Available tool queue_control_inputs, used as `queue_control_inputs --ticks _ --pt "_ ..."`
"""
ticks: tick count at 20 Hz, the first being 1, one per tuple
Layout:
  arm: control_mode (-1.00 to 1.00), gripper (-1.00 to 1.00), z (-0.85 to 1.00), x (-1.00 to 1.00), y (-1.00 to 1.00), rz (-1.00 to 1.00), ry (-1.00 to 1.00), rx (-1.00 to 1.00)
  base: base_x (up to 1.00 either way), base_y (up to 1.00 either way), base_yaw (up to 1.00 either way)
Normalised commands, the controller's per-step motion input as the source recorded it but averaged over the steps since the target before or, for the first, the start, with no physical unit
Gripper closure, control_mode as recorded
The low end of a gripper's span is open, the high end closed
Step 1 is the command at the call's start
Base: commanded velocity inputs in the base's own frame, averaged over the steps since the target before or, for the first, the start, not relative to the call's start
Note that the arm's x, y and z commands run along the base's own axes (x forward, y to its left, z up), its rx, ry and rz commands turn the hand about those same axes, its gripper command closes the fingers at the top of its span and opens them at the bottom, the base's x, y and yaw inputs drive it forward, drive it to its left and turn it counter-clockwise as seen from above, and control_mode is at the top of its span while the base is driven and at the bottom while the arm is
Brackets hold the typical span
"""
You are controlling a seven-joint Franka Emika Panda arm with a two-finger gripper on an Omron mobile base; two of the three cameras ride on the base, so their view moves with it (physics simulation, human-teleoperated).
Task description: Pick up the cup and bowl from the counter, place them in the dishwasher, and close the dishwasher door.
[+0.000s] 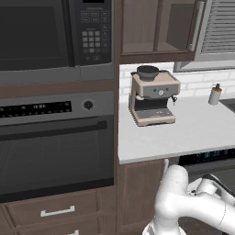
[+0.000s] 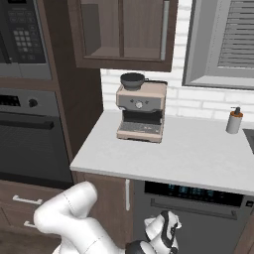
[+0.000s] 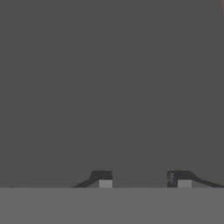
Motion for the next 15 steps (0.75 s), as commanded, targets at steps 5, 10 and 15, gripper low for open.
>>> queue_control_inputs --ticks 5,10,15 --pt "-1.0 -1.0 -0.18 1.0 0.0 -0.12 -0.1 0.12 0.0 0.0 0.0" --pt "-1.0 -1.0 -0.13 1.0 0.0 -0.12 -0.08 0.11 0.0 0.0 0.0" --pt "-1.0 -1.0 0.41 1.0 0.0 -0.15 -0.02 0.06 0.0 0.0 0.0"
